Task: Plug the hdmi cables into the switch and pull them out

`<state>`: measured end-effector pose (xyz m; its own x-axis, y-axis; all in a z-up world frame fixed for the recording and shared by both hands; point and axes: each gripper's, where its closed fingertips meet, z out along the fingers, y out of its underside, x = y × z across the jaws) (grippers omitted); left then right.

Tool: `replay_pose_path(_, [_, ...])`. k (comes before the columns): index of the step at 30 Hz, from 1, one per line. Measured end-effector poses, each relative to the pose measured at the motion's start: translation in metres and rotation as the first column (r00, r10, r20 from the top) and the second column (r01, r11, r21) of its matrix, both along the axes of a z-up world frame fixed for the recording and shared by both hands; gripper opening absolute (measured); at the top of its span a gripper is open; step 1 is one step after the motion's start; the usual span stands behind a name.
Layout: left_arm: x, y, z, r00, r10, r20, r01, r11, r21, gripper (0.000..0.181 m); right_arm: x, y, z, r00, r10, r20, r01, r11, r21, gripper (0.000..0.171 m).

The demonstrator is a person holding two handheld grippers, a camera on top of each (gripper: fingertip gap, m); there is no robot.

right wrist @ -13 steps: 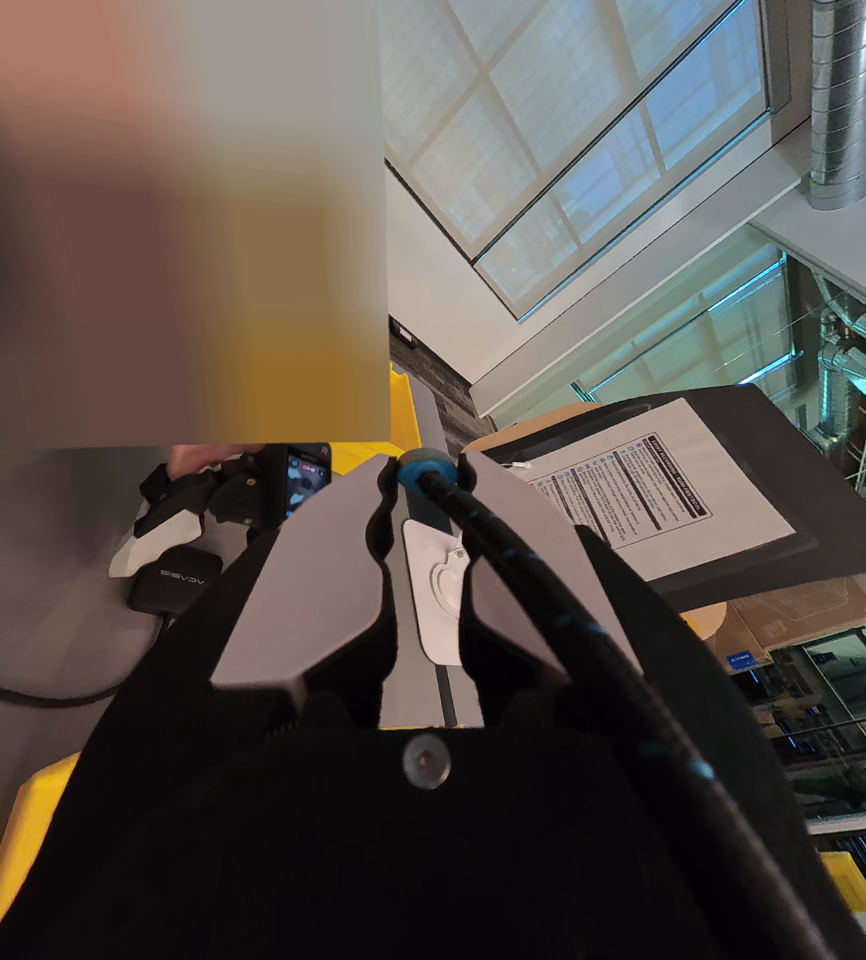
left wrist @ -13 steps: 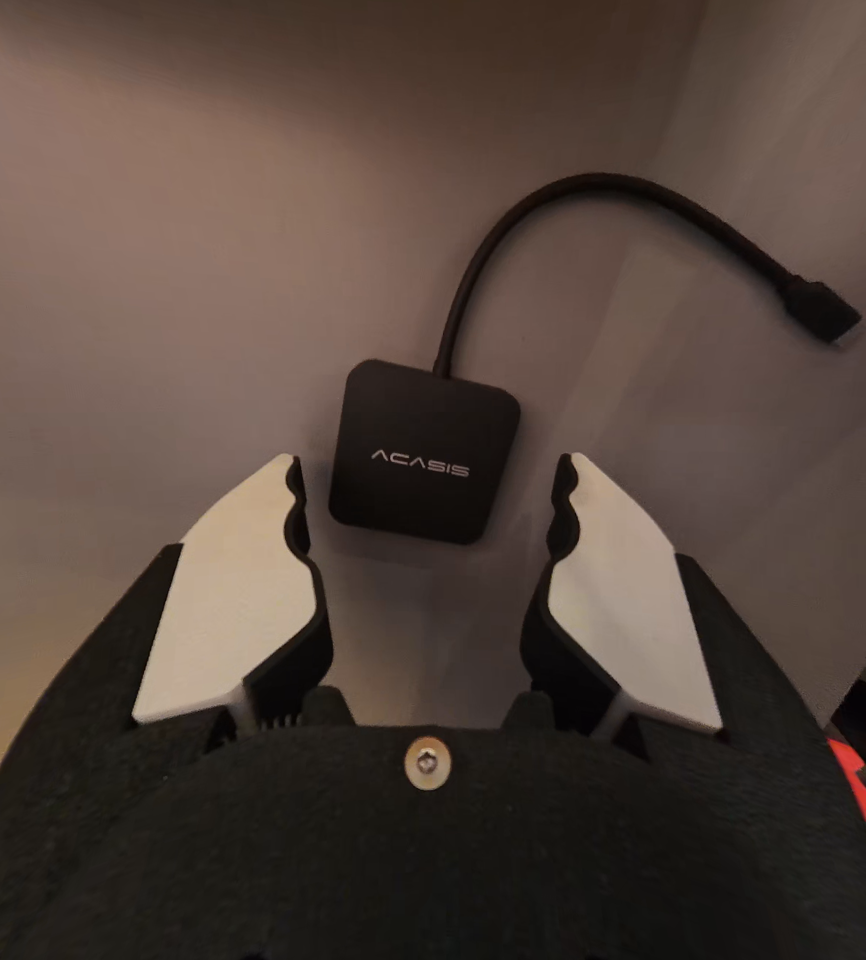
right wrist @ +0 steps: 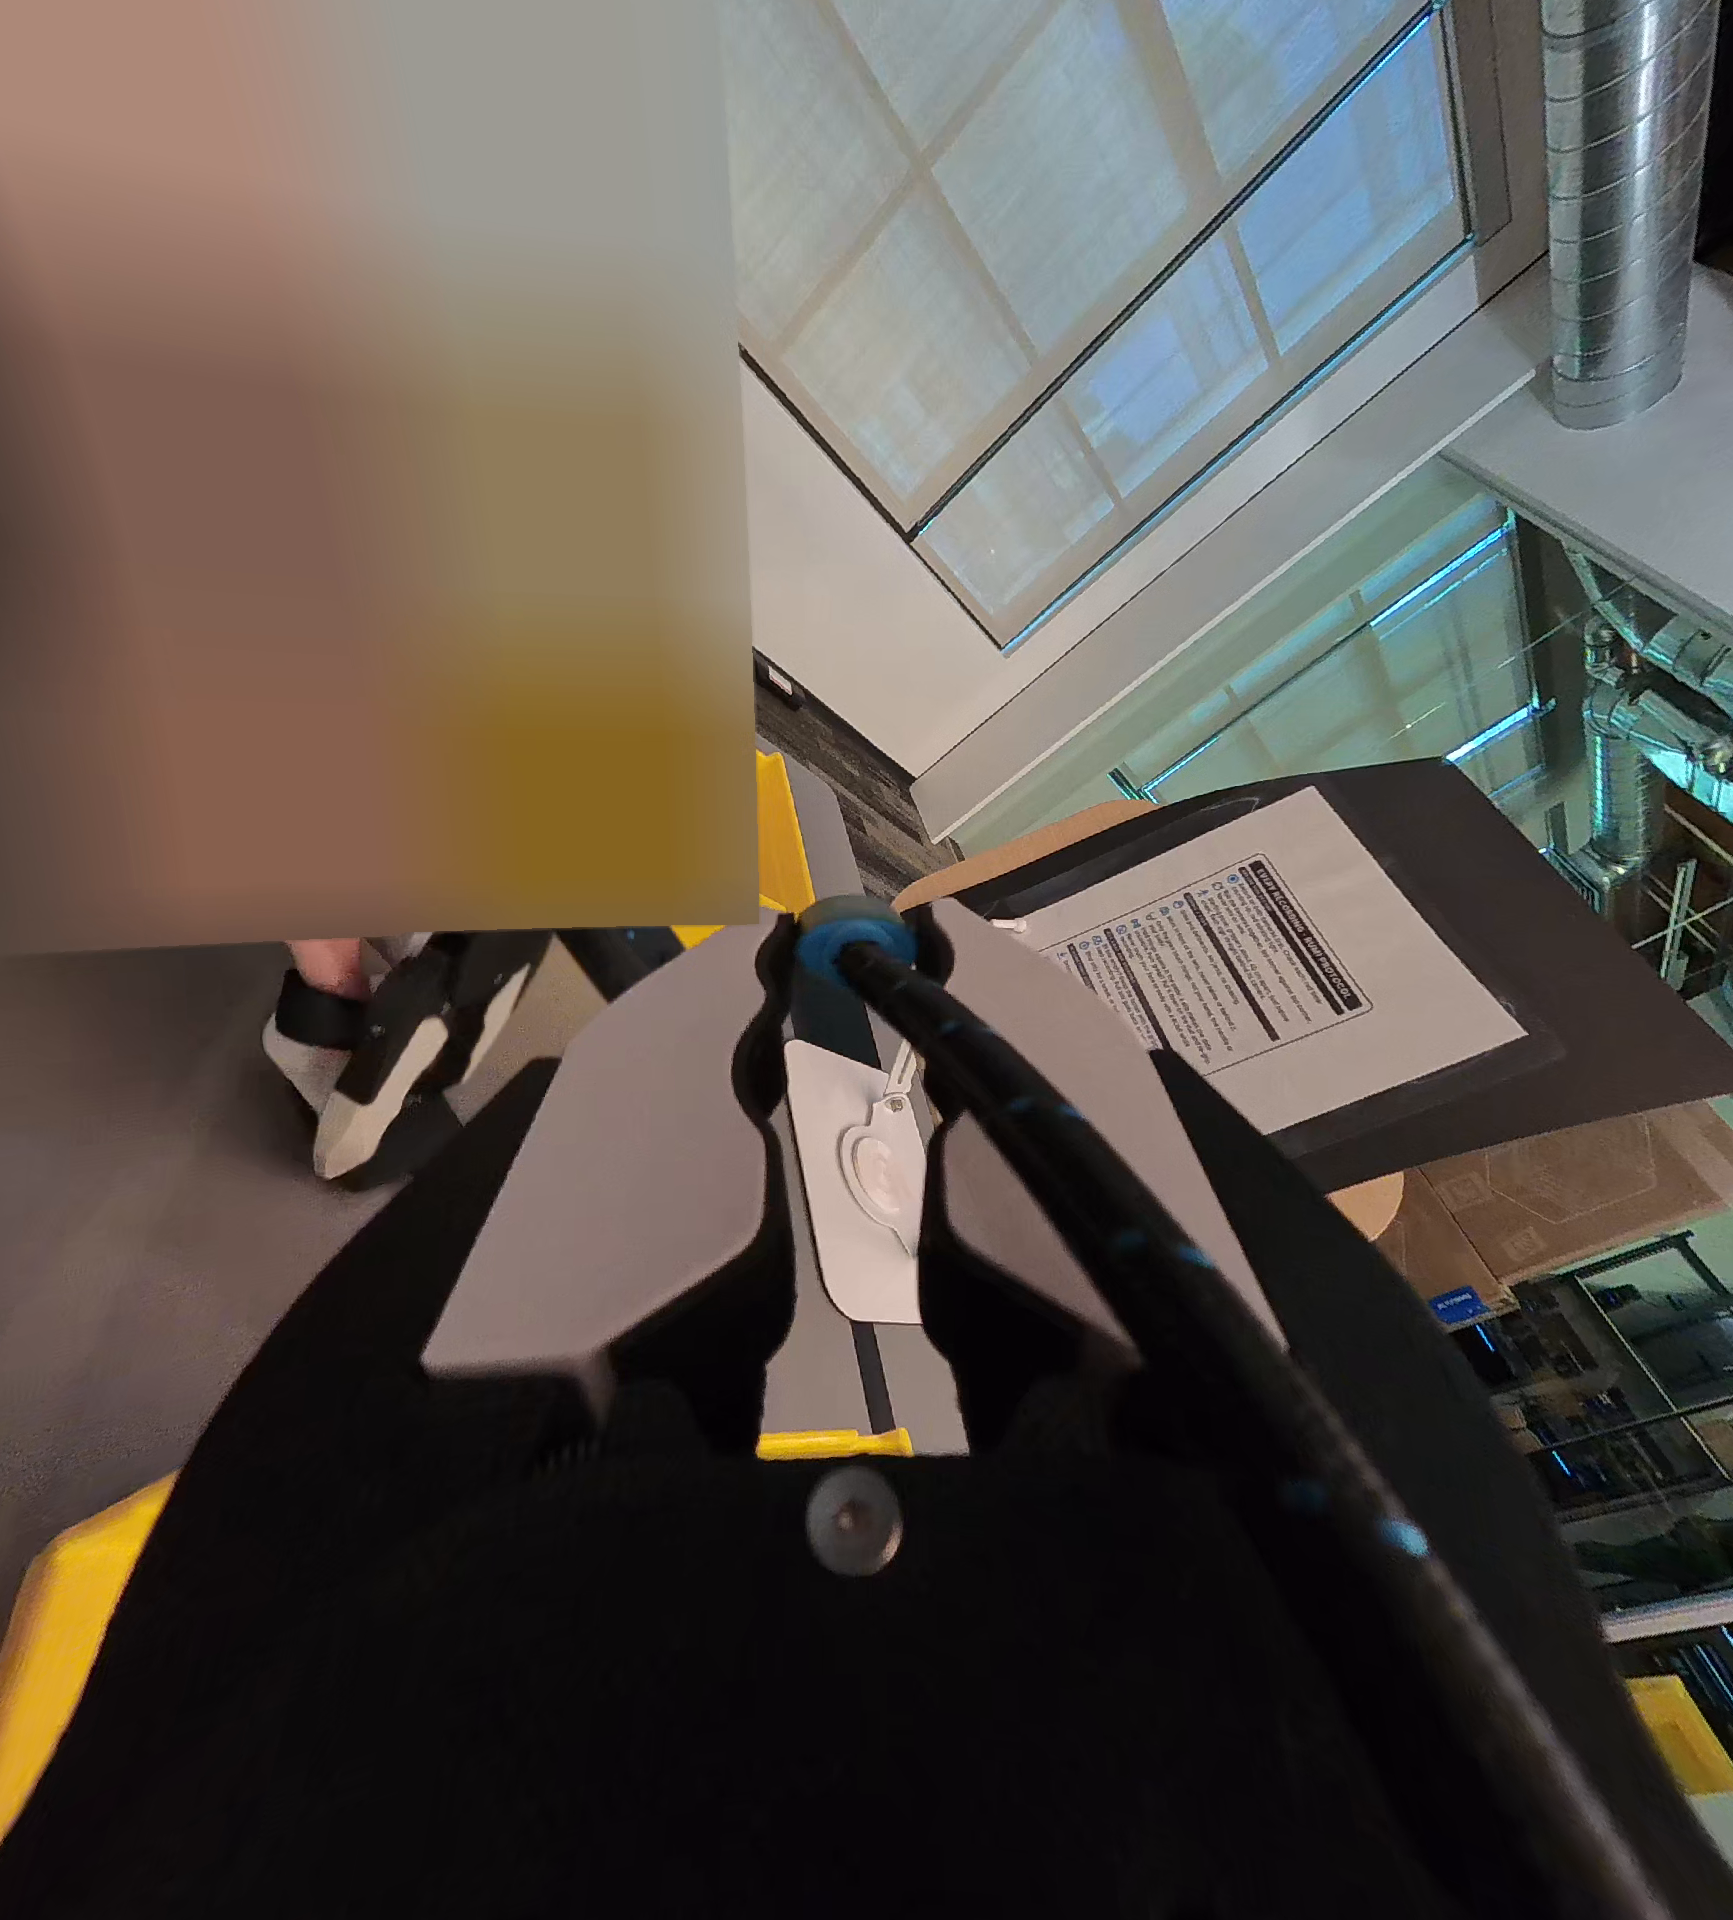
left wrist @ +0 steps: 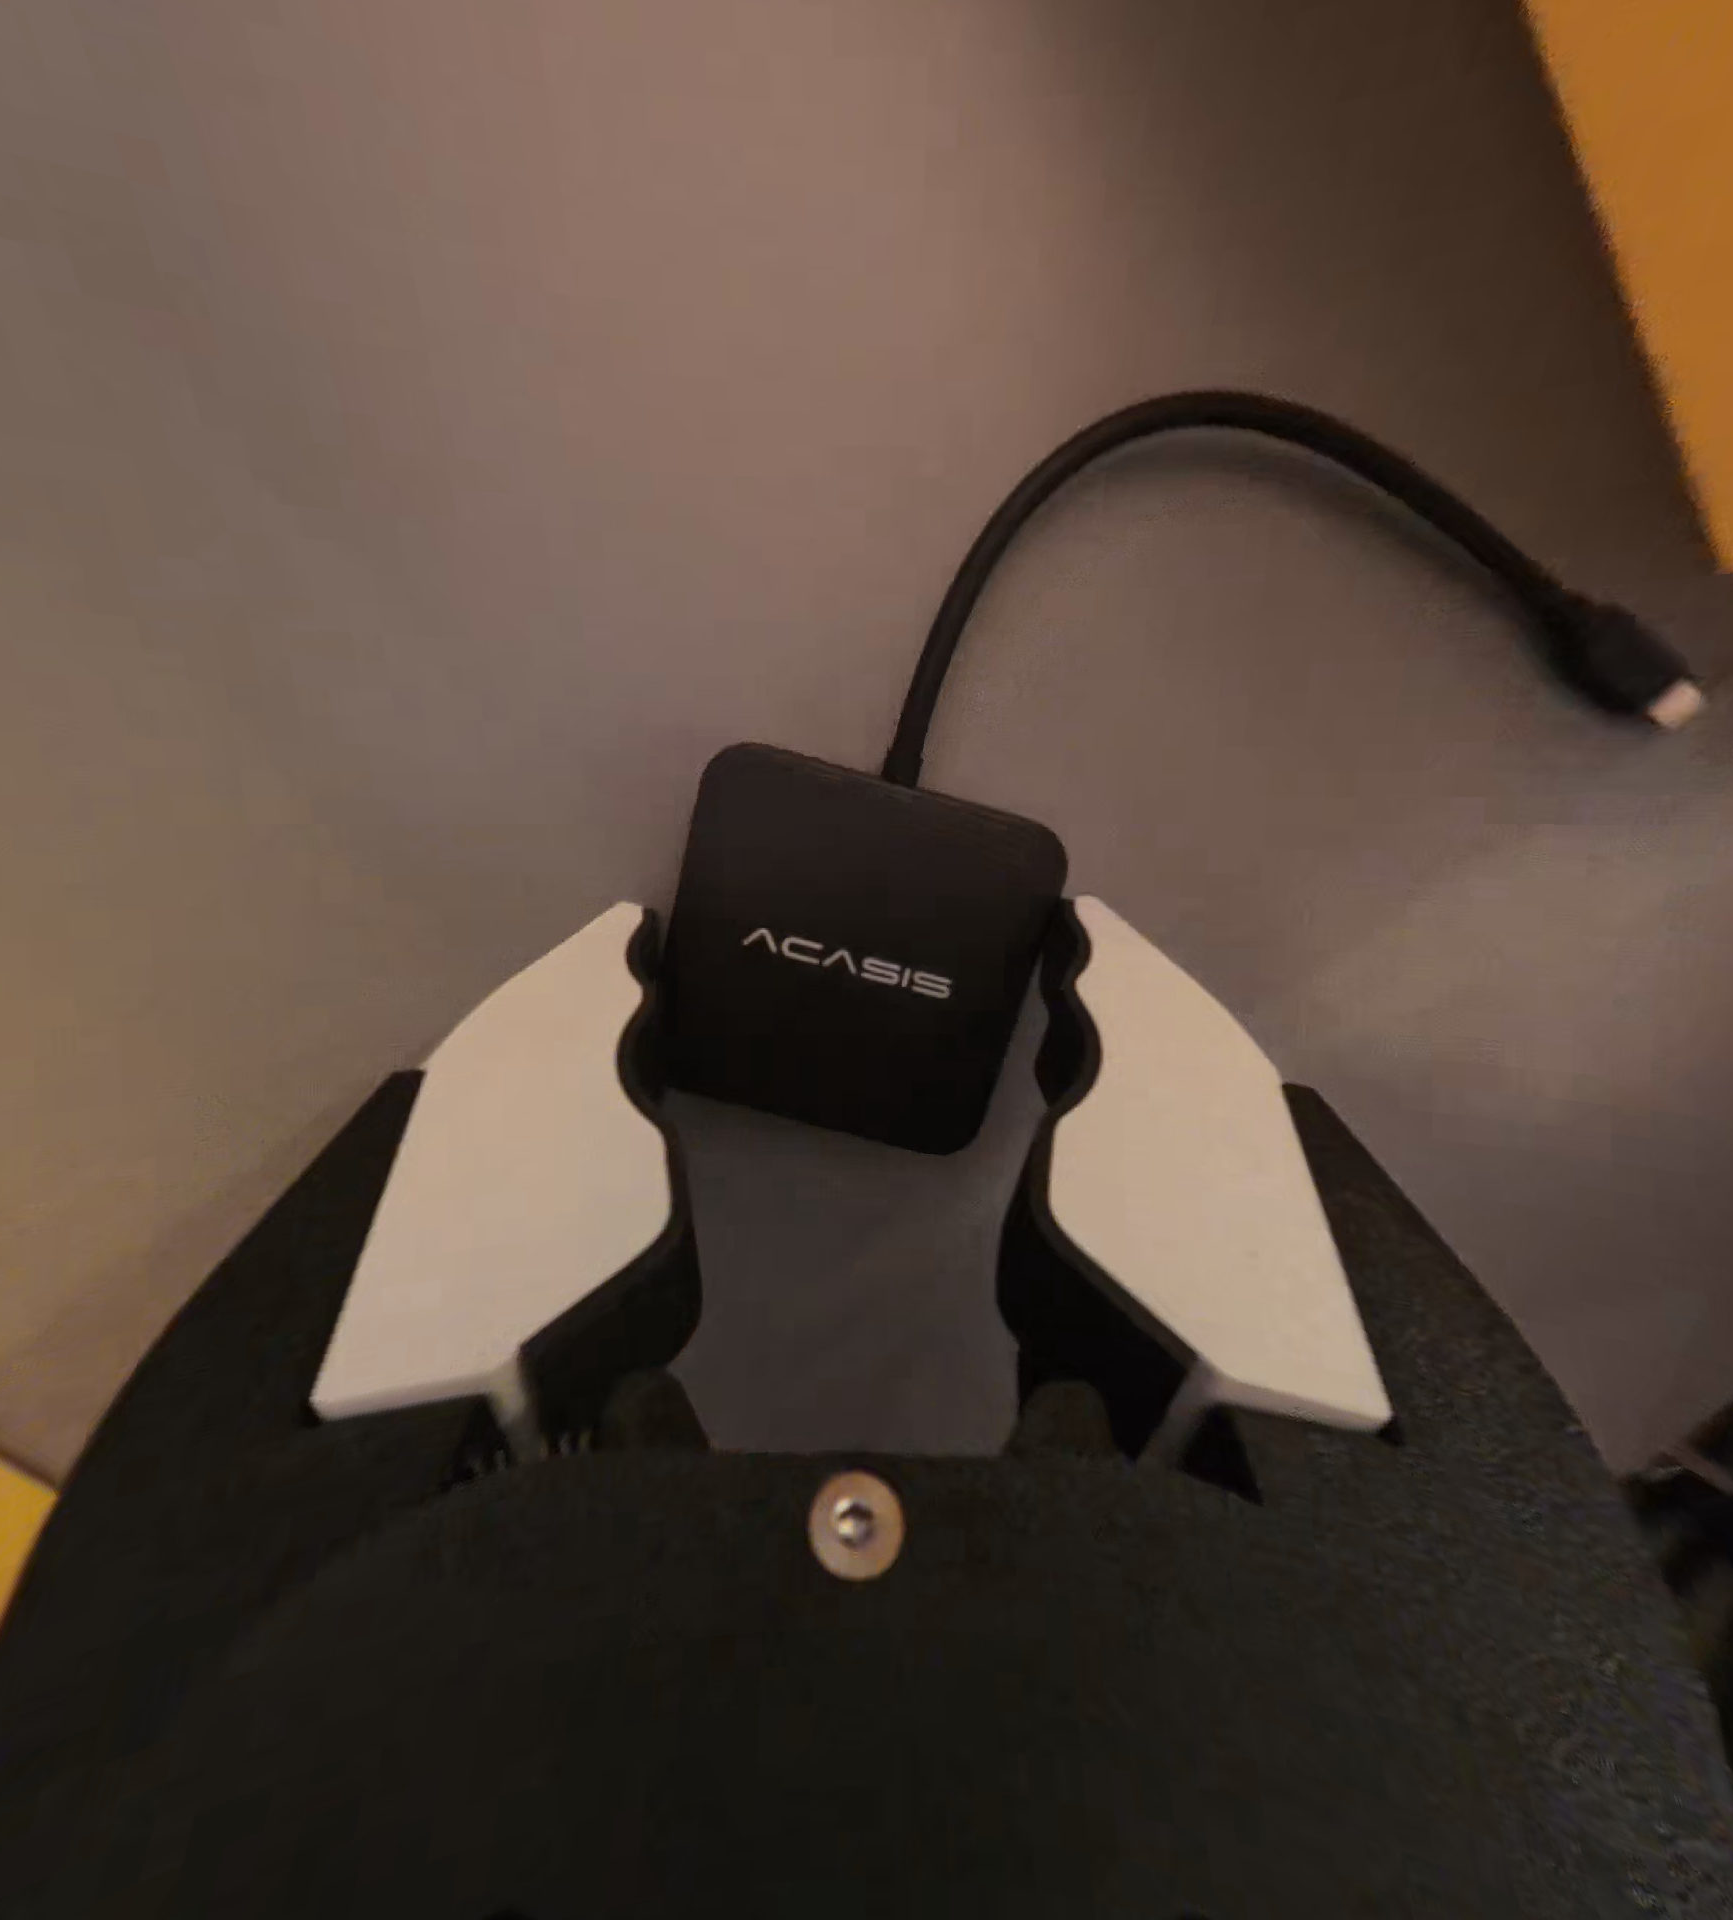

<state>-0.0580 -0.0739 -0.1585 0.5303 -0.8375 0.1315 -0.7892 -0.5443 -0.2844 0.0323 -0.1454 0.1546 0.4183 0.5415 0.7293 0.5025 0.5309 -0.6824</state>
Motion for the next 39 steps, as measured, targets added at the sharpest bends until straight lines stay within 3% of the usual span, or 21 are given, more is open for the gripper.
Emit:
replay_pose_path(1, [-0.006,0.001,0.001,0.999,0.041,0.009,-0.041,0.999,-0.021,0.070,-0.001,0.000,0.000,1.000,0.000,0.002,0.000,1.000,0.001,0.023])
replay_pose_path(8, [-0.032,-0.002,0.009,0.998,0.052,0.039,-0.049,0.997,-0.065,0.063,-0.007,-0.001,-0.002,1.000,0.008,0.021,-0.008,1.000,0.005,0.023])
replay_pose_path(10, [-0.031,-0.003,0.014,0.998,-0.016,0.063,0.019,0.999,-0.049,0.064,-0.008,0.000,-0.004,1.000,0.011,0.027,-0.011,1.000,0.004,0.023])
replay_pose_path(13, [-0.025,-0.006,0.019,0.966,-0.254,0.040,0.254,0.967,0.006,0.067,-0.011,0.000,-0.006,0.999,0.019,0.036,-0.019,1.000,0.002,0.023])
replay_pose_path(16, [-0.028,-0.021,0.019,0.811,-0.582,-0.057,0.583,0.813,-0.005,0.073,-0.015,-0.002,-0.008,0.998,0.040,0.051,-0.040,0.999,0.004,0.023])
replay_pose_path(17, [-0.033,-0.022,0.018,0.744,-0.659,-0.108,0.663,0.749,-0.004,0.086,-0.015,-0.003,-0.009,0.998,0.042,0.055,-0.043,0.999,0.007,0.023])
replay_pose_path(19, [-0.042,-0.025,0.015,0.621,-0.764,-0.178,0.772,0.635,-0.033,0.086,-0.015,-0.003,-0.008,0.998,0.036,0.056,-0.037,0.999,0.016,0.023])
replay_pose_path(21, [-0.042,-0.022,0.009,0.564,-0.797,-0.215,0.813,0.582,-0.026,0.097,-0.014,-0.004,-0.007,0.998,0.039,0.054,-0.040,0.999,0.019,0.024])
replay_pose_path(25, [-0.040,-0.007,-0.004,0.480,-0.826,-0.295,0.863,0.505,-0.012,0.100,-0.010,-0.005,-0.005,0.998,0.044,0.039,-0.045,0.999,0.023,0.023])
replay_pose_path(28, [-0.036,-0.004,-0.013,0.457,-0.834,-0.309,0.872,0.489,-0.031,0.109,-0.007,-0.005,-0.004,0.999,0.040,0.036,-0.041,0.999,0.025,0.023])
replay_pose_path(39, [-0.041,-0.004,-0.015,0.371,-0.868,-0.329,0.910,0.411,-0.058,0.114,-0.006,0.001,-0.008,0.998,0.021,0.051,-0.022,1.000,0.020,0.023])
